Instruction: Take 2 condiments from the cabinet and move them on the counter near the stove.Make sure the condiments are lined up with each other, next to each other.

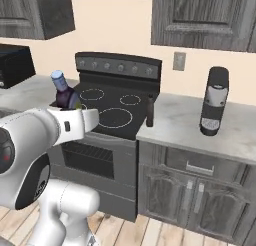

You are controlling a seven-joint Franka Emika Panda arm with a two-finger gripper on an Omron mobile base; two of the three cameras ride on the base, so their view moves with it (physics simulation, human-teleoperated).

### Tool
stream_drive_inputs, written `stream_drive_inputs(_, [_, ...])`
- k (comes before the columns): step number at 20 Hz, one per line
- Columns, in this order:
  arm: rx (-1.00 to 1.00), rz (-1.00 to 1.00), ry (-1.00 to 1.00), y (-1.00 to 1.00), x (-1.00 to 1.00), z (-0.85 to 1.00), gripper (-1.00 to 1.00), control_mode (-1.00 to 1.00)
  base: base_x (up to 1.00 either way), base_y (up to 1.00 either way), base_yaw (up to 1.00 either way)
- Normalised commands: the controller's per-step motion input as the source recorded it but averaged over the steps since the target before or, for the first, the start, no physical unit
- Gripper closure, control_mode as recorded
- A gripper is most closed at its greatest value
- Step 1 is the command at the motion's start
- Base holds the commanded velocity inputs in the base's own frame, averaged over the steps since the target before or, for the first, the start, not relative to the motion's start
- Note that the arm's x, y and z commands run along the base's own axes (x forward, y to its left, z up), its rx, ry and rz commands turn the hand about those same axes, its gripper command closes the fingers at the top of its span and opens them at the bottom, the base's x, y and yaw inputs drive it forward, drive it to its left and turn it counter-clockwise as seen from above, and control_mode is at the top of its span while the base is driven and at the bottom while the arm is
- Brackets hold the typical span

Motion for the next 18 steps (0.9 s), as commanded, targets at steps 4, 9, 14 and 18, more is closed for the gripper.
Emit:
stream_drive_inputs(4, [0.0, 0.0, 0.0, 0.0, 0.0, 0.0, 1.0, 1.0, 0.6, 0.65, -0.05])
stream_drive_inputs(9, [0.0, 0.0, 0.0, 0.0, 0.0, 0.0, 1.0, 1.0, 0.78, 0.41, -0.06])
stream_drive_inputs(14, [0.0, 0.0, 0.0, 0.0, 0.0, 0.0, 1.0, 1.0, 0.88, 0.0, -0.02])
stream_drive_inputs(18, [0.0, 0.0, 0.0, 0.0, 0.0, 0.0, 1.0, 1.0, 0.73, -0.19, 0.0])
